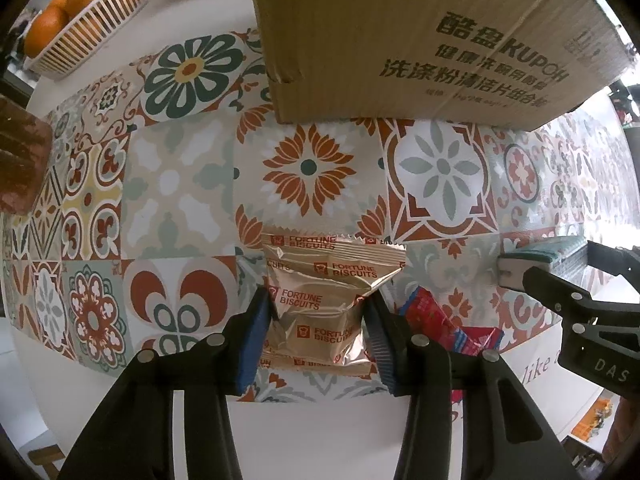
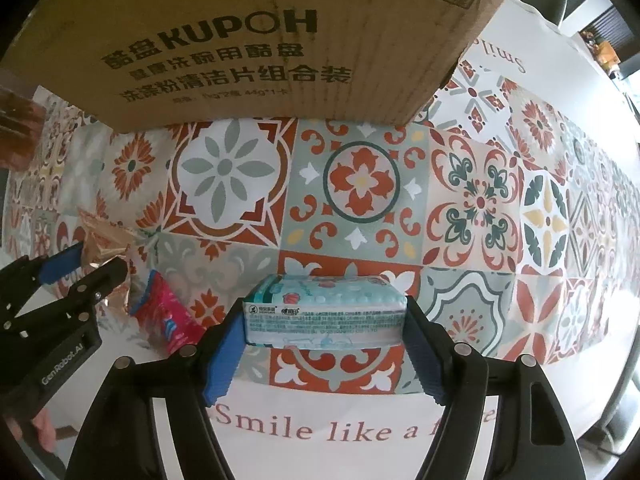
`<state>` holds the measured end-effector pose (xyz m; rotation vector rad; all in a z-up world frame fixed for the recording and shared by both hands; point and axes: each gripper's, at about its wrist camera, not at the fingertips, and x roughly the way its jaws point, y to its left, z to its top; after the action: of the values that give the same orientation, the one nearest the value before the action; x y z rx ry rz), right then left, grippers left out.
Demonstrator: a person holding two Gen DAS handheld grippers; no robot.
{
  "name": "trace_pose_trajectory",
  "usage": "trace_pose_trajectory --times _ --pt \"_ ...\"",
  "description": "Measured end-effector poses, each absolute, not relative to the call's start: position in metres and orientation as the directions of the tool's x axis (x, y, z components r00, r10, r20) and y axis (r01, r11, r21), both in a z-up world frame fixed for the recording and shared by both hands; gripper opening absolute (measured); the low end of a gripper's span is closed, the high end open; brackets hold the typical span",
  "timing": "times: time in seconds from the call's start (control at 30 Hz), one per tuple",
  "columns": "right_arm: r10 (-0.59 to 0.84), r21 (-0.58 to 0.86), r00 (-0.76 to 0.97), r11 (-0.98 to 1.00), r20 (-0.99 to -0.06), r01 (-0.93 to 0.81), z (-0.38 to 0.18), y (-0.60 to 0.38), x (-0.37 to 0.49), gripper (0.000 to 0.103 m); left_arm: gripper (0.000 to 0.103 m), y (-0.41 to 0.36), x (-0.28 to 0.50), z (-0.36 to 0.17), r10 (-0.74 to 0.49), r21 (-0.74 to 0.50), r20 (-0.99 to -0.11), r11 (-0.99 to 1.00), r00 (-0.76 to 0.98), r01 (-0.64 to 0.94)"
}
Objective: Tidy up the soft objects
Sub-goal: 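Grasp the wet-wipe pack with the right gripper while the left grasps the Fortune Biscuits bag, then lift the wipe pack and biscuit bag and carry them over the box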
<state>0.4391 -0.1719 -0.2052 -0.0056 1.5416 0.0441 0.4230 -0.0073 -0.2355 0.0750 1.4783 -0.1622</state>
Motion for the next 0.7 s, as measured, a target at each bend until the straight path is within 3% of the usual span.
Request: trace_pose_trajectory --times 0.7 --pt "0.07 0.061 0.273 0.997 -0.96 -0.042 -0.123 -0.179 0.409 0.074 0.046 -0.013 0.39 -0.153 -0.124 -0.075 -0.955 0.98 0.268 0.186"
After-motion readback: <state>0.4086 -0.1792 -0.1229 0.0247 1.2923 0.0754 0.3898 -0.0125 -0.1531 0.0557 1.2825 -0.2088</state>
